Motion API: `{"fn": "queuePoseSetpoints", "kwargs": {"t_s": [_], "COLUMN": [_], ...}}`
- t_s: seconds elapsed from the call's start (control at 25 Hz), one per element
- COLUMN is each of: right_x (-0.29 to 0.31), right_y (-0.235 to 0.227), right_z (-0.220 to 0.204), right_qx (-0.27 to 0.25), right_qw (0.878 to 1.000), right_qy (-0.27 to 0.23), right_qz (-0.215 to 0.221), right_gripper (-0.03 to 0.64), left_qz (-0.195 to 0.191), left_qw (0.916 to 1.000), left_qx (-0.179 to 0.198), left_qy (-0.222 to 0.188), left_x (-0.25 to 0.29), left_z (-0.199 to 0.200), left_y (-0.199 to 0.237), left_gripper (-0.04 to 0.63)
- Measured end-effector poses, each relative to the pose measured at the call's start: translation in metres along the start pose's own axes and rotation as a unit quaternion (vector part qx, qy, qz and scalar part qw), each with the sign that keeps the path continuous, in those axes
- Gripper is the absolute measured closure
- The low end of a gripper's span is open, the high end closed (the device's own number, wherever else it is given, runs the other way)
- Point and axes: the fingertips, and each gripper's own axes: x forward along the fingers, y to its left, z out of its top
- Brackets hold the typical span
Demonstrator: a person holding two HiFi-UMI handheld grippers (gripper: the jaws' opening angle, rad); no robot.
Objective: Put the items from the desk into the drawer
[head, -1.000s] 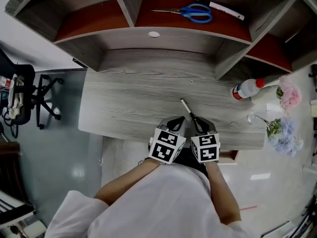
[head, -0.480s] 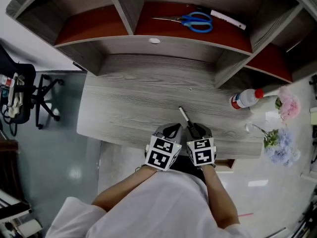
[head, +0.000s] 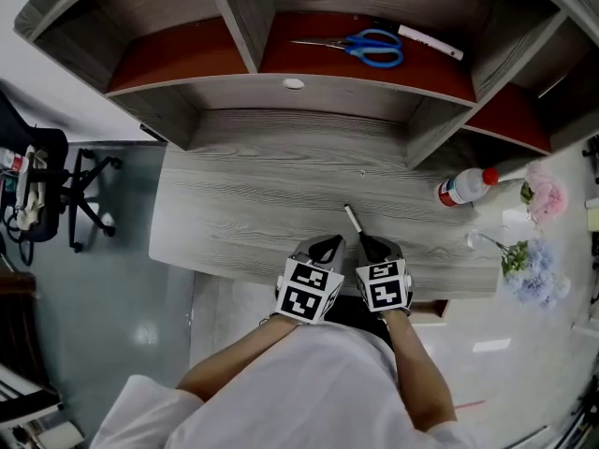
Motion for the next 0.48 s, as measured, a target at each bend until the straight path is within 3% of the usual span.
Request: {"fn": "queuePoseSetpoints", "kwargs": {"t_s": [0.48], "right_x": [-0.028], "right_y": [0.022], "right_z": [-0.004], "right_qx": [0.04], "right_qw": [0.998], "right_qy": [-0.025], "right_qz": [-0.04], "right_gripper": [0.571], "left_qz": [-0.044], "left_qw": [0.9985], "left_qx": [0.033], "left_qy": [-0.002], "left_x": [-0.017], "left_z": [-0.006], "left_y": [-0.006], "left_gripper": [0.592]}}
